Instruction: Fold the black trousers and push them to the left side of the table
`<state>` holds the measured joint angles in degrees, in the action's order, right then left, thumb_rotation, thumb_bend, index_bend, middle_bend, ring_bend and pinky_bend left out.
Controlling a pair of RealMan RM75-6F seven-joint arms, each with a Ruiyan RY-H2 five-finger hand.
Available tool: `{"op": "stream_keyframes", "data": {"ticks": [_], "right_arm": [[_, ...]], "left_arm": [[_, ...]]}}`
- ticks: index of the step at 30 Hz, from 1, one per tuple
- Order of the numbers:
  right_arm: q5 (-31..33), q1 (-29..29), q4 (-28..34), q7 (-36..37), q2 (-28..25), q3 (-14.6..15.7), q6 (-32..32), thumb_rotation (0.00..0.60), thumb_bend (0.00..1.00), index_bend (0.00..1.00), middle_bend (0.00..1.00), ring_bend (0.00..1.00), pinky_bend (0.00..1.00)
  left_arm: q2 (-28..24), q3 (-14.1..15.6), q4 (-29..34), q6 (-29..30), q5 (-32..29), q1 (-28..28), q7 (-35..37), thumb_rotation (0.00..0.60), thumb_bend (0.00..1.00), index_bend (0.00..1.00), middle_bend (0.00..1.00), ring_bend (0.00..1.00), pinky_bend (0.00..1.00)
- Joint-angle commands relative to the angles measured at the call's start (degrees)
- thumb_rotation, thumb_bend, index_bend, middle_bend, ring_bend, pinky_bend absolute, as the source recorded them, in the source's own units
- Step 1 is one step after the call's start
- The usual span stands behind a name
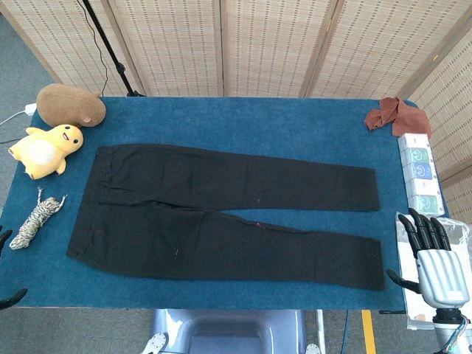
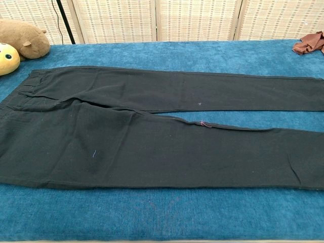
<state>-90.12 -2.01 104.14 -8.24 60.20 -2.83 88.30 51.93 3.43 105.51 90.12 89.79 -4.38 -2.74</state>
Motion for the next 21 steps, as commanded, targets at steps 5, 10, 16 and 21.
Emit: {"op": "stream_keyframes", "data": {"ticks": [5,10,16,21], "right_arm": [[0.2,-0.4,-0.1,0.1,0.1,0.1,-0.9,0.6,0.0,0.0,0.0,0.0,0.0],[-0.6,-0.4,0.2,0.0,0.0,0.7,-1.3,0.6,0.0,0.0,0.0,0.0,0.0],[-3.6,-1.7,0.5,-1.5,-0.4,3.6,-5.5,0.6,0.0,0.0,0.0,0.0,0.0],[-5.0,-2.8,0.2,-3.7,0.5,5.2,-8.9,0.6,0.0,0.0,0.0,0.0,0.0]], "left_arm": [[0.1,-0.1,0.3,-0.5,-0.3,0.2,-0.6,0.6,0.0,0.0,0.0,0.0,0.0],[0.1,0.0,0.2,-0.3,0.1,0.2,-0.3,0.6,0.0,0.0,0.0,0.0,0.0],[-0.4,0.0,-0.6,-0.5,1.2,0.6,2.2,0.6,0.0,0.0,0.0,0.0,0.0],[-0.9,0.1,-0.8,-0.1,1.4,0.4,3.8,0.6,0.0,0.0,0.0,0.0,0.0]]}}
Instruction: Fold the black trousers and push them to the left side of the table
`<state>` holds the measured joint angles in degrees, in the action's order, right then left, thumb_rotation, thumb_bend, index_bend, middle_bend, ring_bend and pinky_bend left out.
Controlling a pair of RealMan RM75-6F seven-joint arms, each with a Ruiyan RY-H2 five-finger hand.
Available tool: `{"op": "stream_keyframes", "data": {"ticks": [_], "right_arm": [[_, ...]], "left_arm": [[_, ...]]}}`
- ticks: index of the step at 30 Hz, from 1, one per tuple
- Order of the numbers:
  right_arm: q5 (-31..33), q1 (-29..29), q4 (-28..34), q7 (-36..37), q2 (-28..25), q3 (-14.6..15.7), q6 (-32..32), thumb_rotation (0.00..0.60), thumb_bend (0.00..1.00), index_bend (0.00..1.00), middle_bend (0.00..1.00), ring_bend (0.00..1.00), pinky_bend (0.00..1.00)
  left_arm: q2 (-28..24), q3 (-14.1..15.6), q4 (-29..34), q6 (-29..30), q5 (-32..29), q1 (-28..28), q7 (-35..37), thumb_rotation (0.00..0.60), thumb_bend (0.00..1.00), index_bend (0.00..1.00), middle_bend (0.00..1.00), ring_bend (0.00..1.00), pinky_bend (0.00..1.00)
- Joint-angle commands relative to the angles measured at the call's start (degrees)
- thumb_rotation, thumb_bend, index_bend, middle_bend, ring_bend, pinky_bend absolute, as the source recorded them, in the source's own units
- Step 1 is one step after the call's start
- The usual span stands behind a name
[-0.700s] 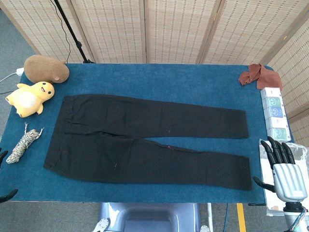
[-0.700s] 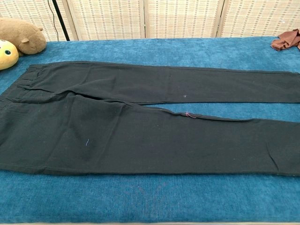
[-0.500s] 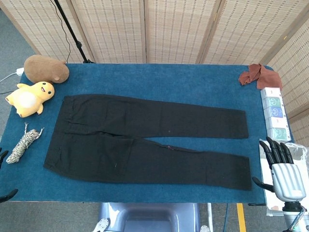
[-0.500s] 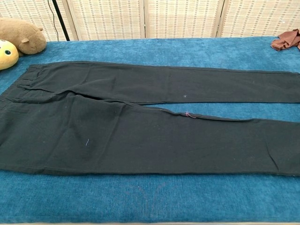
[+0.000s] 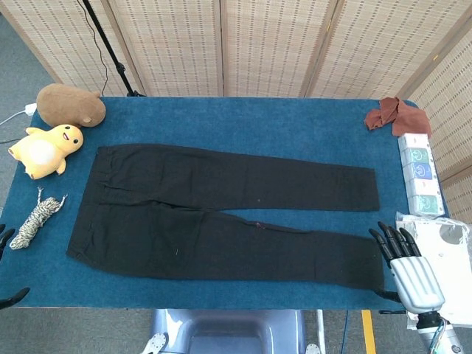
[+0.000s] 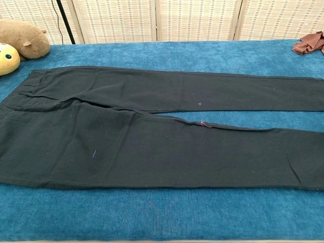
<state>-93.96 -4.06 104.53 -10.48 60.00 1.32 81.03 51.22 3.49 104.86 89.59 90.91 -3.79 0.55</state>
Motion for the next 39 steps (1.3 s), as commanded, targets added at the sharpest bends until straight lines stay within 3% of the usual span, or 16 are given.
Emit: {"op": "stream_keyframes", "data": {"ticks": [1,14,24,30,39], "right_arm": [[-1.5,-0.9,-0.5,-1.9,1.1,1.2,-1.9,0.6,0.0,0.0,0.0,0.0,0.0],[-6.2,-3.4,-12.5,-5.6,14.0,2.8,-6.0,0.6,0.0,0.0,0.0,0.0,0.0],[-8.5,-3.5,-22.8,-4.3,22.2,2.7,-2.9,0.6,0.0,0.2,0.0,0.0,0.0],[-8.4,-3.8,-30.6,-3.9,27.2,2.4,-2.3,0.6,0.0,0.26,0.03,0.0,0.0],[-8.0,-3.9,-35.7,-3.9,30.6,2.3,-1.1,0.6,0.0,0.26,0.04,0.0,0.0]], "left_arm": [[-0.3,0.1,-0.1,0.7,0.4,-0.3,0.8,0.6,0.0,0.0,0.0,0.0,0.0],[-0.3,0.2,0.0,0.3,0.2,-0.2,1.1,0.6,0.0,0.0,0.0,0.0,0.0],[-0.3,0.2,0.0,0.2,0.1,-0.2,1.3,0.6,0.0,0.0,0.0,0.0,0.0],[-0.3,0.2,0.0,-0.1,-0.1,-0.1,1.1,0.6,0.0,0.0,0.0,0.0,0.0],[-0.2,0.0,0.3,-0.4,-0.7,0.0,0.6,0.6,0.0,0.0,0.0,0.0,0.0]]}}
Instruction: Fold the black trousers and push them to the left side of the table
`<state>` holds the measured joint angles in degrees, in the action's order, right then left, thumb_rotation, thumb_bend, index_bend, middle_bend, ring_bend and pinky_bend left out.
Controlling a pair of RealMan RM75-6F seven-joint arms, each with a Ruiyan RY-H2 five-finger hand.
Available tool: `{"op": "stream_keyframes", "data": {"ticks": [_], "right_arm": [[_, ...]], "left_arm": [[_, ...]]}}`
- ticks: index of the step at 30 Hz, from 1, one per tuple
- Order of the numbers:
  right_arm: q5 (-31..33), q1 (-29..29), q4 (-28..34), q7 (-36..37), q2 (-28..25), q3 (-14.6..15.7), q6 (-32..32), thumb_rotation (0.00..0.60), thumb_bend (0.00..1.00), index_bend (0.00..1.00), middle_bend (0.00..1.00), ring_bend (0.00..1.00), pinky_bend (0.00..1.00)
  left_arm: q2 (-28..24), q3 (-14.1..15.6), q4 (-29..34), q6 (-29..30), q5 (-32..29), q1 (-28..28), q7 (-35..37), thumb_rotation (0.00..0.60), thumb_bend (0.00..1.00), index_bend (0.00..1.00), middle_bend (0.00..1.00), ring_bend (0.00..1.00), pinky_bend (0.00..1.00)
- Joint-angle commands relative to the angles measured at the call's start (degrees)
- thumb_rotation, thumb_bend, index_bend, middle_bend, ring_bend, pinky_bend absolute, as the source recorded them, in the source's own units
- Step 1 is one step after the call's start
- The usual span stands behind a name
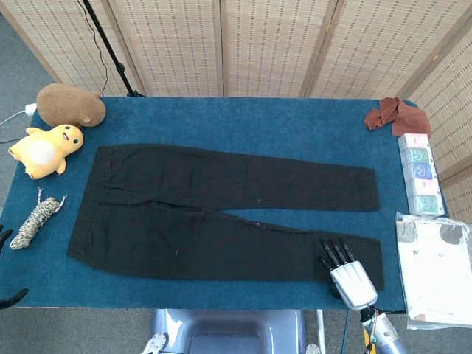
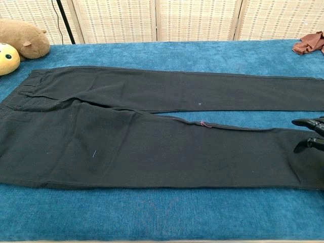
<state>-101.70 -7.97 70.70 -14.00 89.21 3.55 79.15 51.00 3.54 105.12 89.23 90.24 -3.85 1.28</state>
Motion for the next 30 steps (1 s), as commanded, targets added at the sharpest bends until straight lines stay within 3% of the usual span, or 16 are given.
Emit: {"op": "stream_keyframes", "data": {"ticks": [1,11,16,23,30], "right_arm": [[-0.4,0.1,-3.0,-0.5,2.1,0.1,1.1,0.6,0.0,0.26,0.04,0.0,0.0],[0.3,-0.1,-6.5,1.4,4.0,-0.2,2.8,0.6,0.0,0.25,0.04,0.0,0.0],[0.2,0.0,-8.4,1.1,5.1,-0.1,3.7,0.6,0.01,0.3,0.07,0.0,0.0],[0.4,0.0,-10.2,1.6,6.3,-0.4,5.2,0.6,0.23,0.31,0.09,0.01,0.01],[0.4,-0.1,-11.8,2.9,7.2,-0.3,6.5,0.6,0.49,0.33,0.11,0.04,0.19]], "left_arm": [[0.0,0.0,0.0,-0.1,0.0,0.0,-0.2,0.6,0.0,0.0,0.0,0.0,0.0],[0.0,0.1,0.1,-0.5,0.0,0.2,-0.2,0.6,0.0,0.0,0.0,0.0,0.0],[-0.2,0.2,0.0,-0.3,0.2,0.1,0.4,0.6,0.0,0.0,0.0,0.0,0.0],[-0.3,0.2,0.0,-0.6,0.2,0.2,0.6,0.6,0.0,0.0,0.0,0.0,0.0],[-0.5,0.2,-0.1,-0.2,0.1,0.1,1.5,0.6,0.0,0.0,0.0,0.0,0.0]]}}
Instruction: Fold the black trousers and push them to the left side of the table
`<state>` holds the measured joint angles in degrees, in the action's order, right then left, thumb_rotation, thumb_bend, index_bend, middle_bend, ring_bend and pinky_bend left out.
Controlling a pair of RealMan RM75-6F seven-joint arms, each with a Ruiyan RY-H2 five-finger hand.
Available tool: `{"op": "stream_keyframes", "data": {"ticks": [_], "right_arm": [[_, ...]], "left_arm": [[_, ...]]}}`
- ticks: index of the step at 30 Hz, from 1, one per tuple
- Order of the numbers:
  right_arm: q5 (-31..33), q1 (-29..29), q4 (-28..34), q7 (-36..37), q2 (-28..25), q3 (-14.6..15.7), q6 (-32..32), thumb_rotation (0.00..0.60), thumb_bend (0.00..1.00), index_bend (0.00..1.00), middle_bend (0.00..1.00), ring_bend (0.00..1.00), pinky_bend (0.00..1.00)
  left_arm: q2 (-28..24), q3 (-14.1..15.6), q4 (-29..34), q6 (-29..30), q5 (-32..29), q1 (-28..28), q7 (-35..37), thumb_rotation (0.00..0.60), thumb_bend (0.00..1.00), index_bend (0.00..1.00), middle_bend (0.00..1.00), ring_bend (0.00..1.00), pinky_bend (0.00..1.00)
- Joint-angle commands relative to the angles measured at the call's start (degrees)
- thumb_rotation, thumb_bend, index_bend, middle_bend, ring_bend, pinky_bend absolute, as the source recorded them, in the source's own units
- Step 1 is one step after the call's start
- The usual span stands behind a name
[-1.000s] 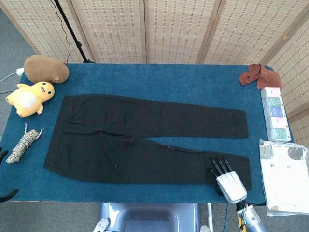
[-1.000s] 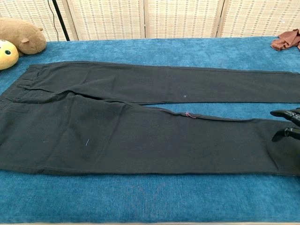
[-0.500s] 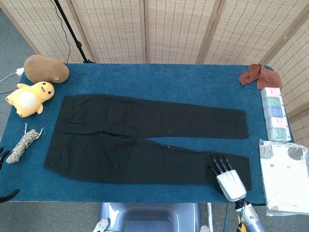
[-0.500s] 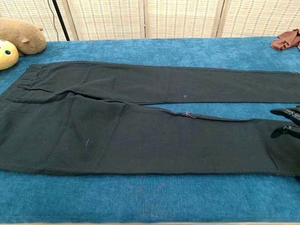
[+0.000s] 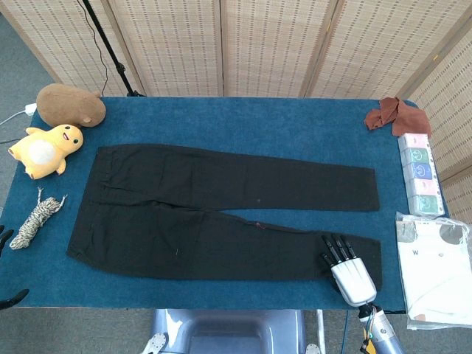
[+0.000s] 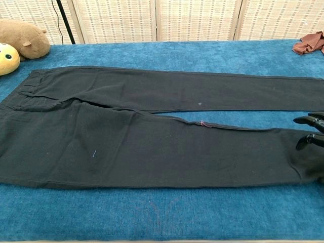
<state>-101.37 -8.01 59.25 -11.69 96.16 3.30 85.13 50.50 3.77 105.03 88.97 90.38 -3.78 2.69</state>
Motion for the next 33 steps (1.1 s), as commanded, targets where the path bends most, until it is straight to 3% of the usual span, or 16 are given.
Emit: {"op": "stream_keyframes", "data": {"ticks": [1,8,14,19,26,33], "right_arm": [[0.1,-0.1,-0.6,0.8,0.3,-0.1,0.6,0.6,0.49,0.33,0.11,0.04,0.19],[0.3,-0.2,-1.5,1.7,0.6,0.3,0.6,0.6,0.49,0.37,0.14,0.07,0.23],[-0.2,-0.5,-3.0,4.8,1.4,0.5,2.3,0.6,0.49,0.52,0.26,0.16,0.34],[-0.1,-0.6,-4.8,6.0,2.2,0.5,3.2,0.6,0.51,0.56,0.3,0.2,0.37],[-0.1,-0.7,-4.6,6.8,2.1,0.8,3.7,0.6,0.58,0.57,0.31,0.21,0.37],[-0.2,-0.8,-3.8,6.8,1.7,1.0,4.2,0.6,0.58,0.57,0.32,0.21,0.37]], "left_arm": [[0.0,0.0,0.0,0.0,0.0,0.0,0.1,0.6,0.0,0.0,0.0,0.0,0.0],[0.0,0.1,-0.1,-0.2,0.2,0.0,0.0,0.6,0.0,0.0,0.0,0.0,0.0],[0.0,0.3,0.0,-0.3,0.6,0.1,0.0,0.6,0.0,0.0,0.0,0.0,0.0],[0.9,0.7,-1.5,-0.1,3.5,0.5,0.2,0.6,0.0,0.0,0.0,0.0,0.0],[5.7,0.0,-9.5,-0.4,5.5,1.9,-0.8,0.6,0.0,0.0,0.0,0.0,0.0],[12.6,0.6,-23.3,-1.4,9.8,4.3,0.8,0.6,0.0,0.0,0.0,0.0,0.0]]}}
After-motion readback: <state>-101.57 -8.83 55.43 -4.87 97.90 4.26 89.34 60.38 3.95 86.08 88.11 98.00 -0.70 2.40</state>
